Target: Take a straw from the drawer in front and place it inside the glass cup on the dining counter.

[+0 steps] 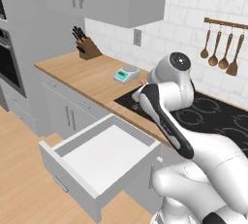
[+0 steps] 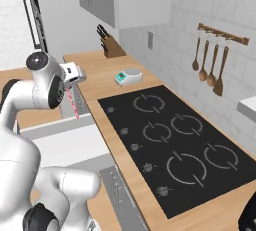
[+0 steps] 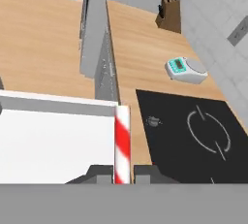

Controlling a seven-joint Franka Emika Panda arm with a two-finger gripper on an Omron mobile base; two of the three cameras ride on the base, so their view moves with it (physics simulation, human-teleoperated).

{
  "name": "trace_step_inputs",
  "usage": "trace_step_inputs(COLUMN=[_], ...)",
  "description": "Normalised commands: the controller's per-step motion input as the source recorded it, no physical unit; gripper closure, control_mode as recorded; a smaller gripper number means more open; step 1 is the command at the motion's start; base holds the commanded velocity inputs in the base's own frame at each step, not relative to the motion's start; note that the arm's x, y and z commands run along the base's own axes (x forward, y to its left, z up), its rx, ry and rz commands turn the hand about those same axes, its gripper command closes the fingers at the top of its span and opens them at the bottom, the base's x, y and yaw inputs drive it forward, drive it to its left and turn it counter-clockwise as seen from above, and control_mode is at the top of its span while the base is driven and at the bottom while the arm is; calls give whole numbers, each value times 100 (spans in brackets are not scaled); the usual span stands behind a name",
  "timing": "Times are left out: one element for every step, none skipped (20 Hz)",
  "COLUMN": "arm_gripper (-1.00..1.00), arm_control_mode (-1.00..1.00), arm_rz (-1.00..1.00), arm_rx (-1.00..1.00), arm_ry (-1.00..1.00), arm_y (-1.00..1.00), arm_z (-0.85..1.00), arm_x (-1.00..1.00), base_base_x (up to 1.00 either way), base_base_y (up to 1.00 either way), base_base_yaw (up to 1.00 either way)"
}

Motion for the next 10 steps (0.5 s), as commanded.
trace_step_inputs(arm_gripper=[100, 100, 100, 100, 100, 100, 100, 100, 100, 100], arm_control_mode=[-100, -100, 100, 100, 100, 100, 100, 100, 100, 100], arm_rz=[-15, -16, 0, 0, 0, 0, 0, 0, 0, 0], arm_rx=[6, 5, 0, 0, 0, 0, 0, 0, 0, 0], arm_ry=[-20, -19, 0, 0, 0, 0, 0, 0, 0, 0], arm_y=[-49, -44, 0, 0, 0, 0, 0, 0, 0, 0], arm_z=[-11, -5, 0, 0, 0, 0, 0, 0, 0, 0], arm_x=[-11, -16, 0, 0, 0, 0, 0, 0, 0, 0], base_base_x=[0, 0, -42, -72, -100, -100, -100, -100, -100, -100], base_base_y=[0, 0, -43, -41, -44, -46, -44, -37, -24, -6], base_base_yaw=[0, 0, -13, -9, -6, -2, 0, 0, 3, 15])
